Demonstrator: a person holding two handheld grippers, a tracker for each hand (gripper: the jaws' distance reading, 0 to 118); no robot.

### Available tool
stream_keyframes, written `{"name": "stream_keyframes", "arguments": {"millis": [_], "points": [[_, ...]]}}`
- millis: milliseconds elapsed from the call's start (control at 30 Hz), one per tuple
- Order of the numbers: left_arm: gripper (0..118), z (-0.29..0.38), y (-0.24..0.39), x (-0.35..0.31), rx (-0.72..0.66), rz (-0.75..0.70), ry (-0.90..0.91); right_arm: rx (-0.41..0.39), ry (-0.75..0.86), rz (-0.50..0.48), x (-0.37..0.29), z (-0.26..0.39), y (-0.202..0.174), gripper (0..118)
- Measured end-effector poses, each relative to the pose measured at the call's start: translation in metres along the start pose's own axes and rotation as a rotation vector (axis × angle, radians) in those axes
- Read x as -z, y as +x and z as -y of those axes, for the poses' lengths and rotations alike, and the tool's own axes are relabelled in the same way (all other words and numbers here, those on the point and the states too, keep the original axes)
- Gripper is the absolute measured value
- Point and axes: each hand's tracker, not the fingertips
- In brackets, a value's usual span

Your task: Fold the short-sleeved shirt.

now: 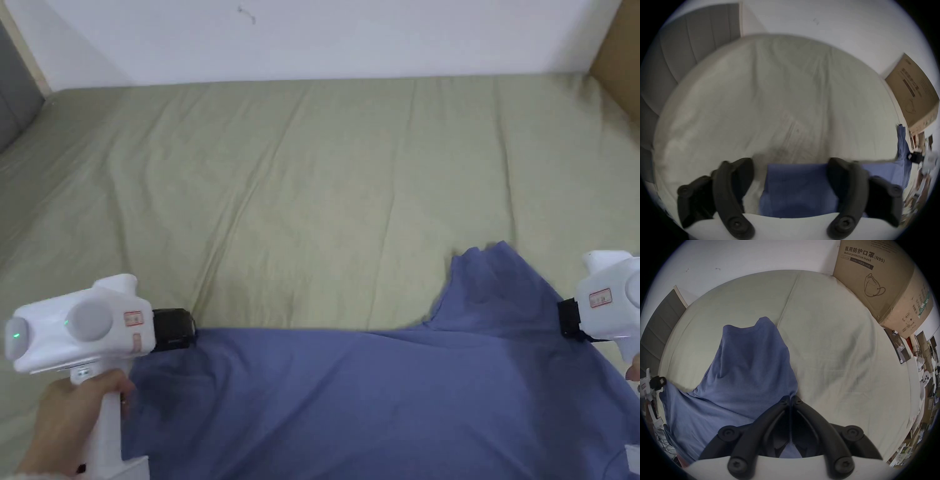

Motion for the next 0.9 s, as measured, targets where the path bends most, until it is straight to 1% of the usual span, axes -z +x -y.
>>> {"name": "stream_keyframes", "arguments": {"millis": [33,67,100,133,167,200,233,267,367,433,500,567,667,733,867,900], "points": [[91,0.002,0.002,0.009,0.007,-0.065,-0.026,0.001,-0.001,0.0,-0.001,0.0,0.0,1],[86,0.007,0.006,0.006,0.075,-0.057,0.025,0.003,0.0,-0.003,-0.002,0.0,0.0,1],[66,0.008,0.012,-0.008,0.103,-0.089,0.03,0.006,0.0,-0.005,-0.003,0.0,0.0,1],[38,0.009,0.017,-0.018,0.121,-0.111,0.056,0.006,0.001,-0.007,-0.004,0.0,0.001,1],[3,0.01,0.018,-0.024,0.131,-0.121,0.075,0.008,0.006,-0.011,-0.007,0.0,0.001,1],[1,0.009,0.016,-0.029,0.105,-0.095,0.069,0.015,0.01,-0.022,-0.01,-0.001,0.002,1],[1,0.007,0.013,-0.03,0.06,-0.037,0.063,0.027,0.013,-0.037,-0.013,-0.002,0.003,1],[1,0.007,0.014,-0.033,0.055,-0.037,0.045,0.039,0.021,-0.039,-0.017,-0.002,0.004,1],[1,0.01,0.018,-0.052,0.092,-0.043,0.065,0.036,0.06,-0.047,-0.039,0.0,0.004,1],[1,0.008,0.018,-0.075,0.087,0.014,0.113,0.038,0.096,-0.056,-0.06,0.002,0.008,1],[1,0.009,0.019,-0.102,0.119,0.032,0.158,0.057,0.118,-0.098,-0.08,0.006,0.014,1],[1,0.012,0.016,-0.131,0.146,0.046,0.209,0.059,0.144,-0.113,-0.103,0.016,0.019,1],[1,0.029,0.009,-0.179,0.171,0.08,0.273,0.024,0.195,-0.094,-0.143,0.042,0.024,1],[1,0.053,0.002,-0.209,0.194,0.088,0.298,0.016,0.212,-0.098,-0.17,0.071,0.027,1],[1,0.105,-0.017,-0.237,0.226,0.107,0.285,0.026,0.211,-0.115,-0.202,0.138,0.035,1],[1,0.123,-0.024,-0.24,0.231,0.11,0.279,0.029,0.189,-0.108,-0.205,0.16,0.035,1]]}}
